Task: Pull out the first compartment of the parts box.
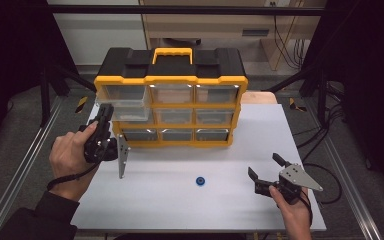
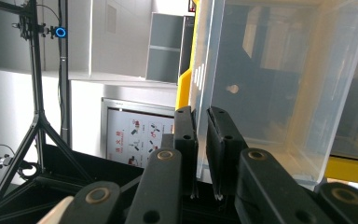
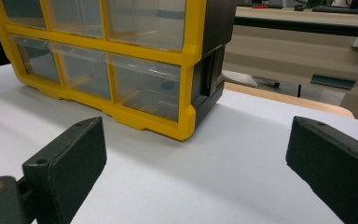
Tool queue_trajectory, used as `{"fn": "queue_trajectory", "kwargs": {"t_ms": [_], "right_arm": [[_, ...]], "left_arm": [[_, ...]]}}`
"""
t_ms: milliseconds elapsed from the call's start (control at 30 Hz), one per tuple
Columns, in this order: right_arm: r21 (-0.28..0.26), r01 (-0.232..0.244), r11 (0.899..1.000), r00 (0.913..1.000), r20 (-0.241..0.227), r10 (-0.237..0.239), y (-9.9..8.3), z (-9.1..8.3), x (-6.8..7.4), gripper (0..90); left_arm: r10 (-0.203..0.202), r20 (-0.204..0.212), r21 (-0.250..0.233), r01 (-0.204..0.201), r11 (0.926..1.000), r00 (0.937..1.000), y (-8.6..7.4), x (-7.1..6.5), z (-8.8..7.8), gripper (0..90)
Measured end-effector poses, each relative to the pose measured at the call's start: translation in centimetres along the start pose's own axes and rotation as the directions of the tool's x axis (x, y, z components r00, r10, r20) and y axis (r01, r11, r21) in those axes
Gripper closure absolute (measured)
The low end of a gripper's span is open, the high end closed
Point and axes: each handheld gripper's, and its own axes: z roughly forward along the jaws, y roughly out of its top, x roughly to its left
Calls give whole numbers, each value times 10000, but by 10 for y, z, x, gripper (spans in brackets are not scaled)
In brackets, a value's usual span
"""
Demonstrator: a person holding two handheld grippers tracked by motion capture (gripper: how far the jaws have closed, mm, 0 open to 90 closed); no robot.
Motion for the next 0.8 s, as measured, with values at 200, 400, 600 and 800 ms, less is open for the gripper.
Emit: {"fn": "queue_trajectory", "kwargs": {"t_ms": [200,400,600,800], "right_arm": [[-11,38,10000,10000,-9,-38,0,0,0,51],[11,10,10000,10000,0,-10,0,0,0,51],[-46,51,10000,10000,-5,-51,0,0,0,51],[18,56,10000,10000,6,-56,0,0,0,51]], "left_arm": [[-34,25,-2,34,10000,10000,1,0,-1,817],[-94,-25,-46,94,9999,10000,0,-1,-2,817],[-76,7,45,76,10000,10000,1,0,-3,817],[-61,-65,-9,61,10000,10000,1,1,-6,817]]}}
